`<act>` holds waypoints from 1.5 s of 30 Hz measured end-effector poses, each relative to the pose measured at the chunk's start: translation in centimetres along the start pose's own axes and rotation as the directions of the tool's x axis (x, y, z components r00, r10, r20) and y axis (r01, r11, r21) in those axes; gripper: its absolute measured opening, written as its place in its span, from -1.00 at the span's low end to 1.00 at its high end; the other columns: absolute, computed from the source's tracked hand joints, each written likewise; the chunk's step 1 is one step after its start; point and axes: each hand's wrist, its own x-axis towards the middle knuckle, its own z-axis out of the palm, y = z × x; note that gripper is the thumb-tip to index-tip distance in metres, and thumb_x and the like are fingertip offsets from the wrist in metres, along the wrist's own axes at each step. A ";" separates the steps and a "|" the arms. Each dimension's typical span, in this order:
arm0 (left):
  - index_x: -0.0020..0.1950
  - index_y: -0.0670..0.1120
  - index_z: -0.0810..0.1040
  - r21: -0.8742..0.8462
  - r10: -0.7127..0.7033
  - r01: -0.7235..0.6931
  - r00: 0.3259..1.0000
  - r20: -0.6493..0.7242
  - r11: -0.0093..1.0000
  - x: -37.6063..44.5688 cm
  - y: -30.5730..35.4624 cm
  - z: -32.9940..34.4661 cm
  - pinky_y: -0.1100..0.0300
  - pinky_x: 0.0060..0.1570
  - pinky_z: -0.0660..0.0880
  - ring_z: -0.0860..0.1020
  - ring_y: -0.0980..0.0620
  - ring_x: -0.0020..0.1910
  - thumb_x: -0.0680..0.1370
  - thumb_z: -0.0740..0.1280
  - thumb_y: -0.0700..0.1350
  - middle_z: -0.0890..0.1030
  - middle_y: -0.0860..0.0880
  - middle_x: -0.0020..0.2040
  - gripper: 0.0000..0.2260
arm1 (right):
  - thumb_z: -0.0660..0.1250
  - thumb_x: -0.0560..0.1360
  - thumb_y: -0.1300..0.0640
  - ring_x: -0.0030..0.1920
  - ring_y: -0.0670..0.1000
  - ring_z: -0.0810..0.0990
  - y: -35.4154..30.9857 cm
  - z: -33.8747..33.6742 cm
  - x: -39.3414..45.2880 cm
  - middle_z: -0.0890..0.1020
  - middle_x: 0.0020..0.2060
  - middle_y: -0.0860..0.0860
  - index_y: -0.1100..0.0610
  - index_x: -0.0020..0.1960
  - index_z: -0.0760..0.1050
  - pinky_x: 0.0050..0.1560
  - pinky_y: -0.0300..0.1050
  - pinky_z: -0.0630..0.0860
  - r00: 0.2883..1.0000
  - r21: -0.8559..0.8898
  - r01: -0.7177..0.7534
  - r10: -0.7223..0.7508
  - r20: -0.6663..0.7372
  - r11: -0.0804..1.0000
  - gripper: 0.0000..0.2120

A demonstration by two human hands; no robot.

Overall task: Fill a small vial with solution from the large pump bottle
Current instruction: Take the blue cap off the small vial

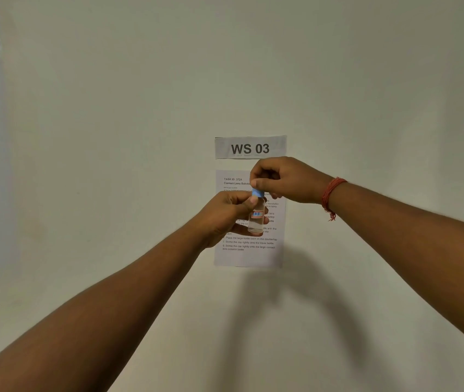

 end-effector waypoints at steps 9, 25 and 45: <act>0.10 -0.11 0.69 -0.038 0.013 -0.012 1.000 0.016 0.999 0.0 -0.3 -0.1 -0.15 0.01 0.66 0.70 -0.17 0.10 0.67 0.29 -0.06 0.72 -0.17 0.00 -0.79 | 0.37 0.54 -0.03 -0.34 -0.22 0.56 0.1 0.2 -0.2 0.63 -0.31 -0.14 -0.01 -0.07 0.59 -0.29 -0.34 0.50 1.000 -0.017 0.015 -0.015 -0.009 1.000 -0.90; 0.15 -0.16 0.67 -0.026 0.014 -0.014 1.000 0.008 1.000 -0.2 -0.1 0.0 -0.11 -0.01 0.67 0.71 -0.15 0.08 0.67 0.28 -0.05 0.72 -0.18 0.03 -0.76 | 0.38 0.53 -0.04 -0.35 -0.23 0.58 -0.3 0.1 -0.2 0.64 -0.31 -0.13 0.00 -0.08 0.62 -0.26 -0.34 0.51 0.999 -0.044 0.020 -0.021 -0.034 0.999 -0.88; 0.15 -0.14 0.67 -0.022 0.015 -0.015 1.000 0.019 1.000 -0.3 -0.2 0.0 -0.13 0.01 0.66 0.71 -0.16 0.08 0.66 0.29 -0.03 0.72 -0.18 0.01 -0.76 | 0.41 0.51 -0.03 -0.34 -0.16 0.64 -0.6 -0.3 -0.2 0.68 -0.31 -0.14 -0.08 -0.11 0.62 -0.29 -0.38 0.53 0.999 -0.046 0.036 -0.037 -0.028 0.998 -0.95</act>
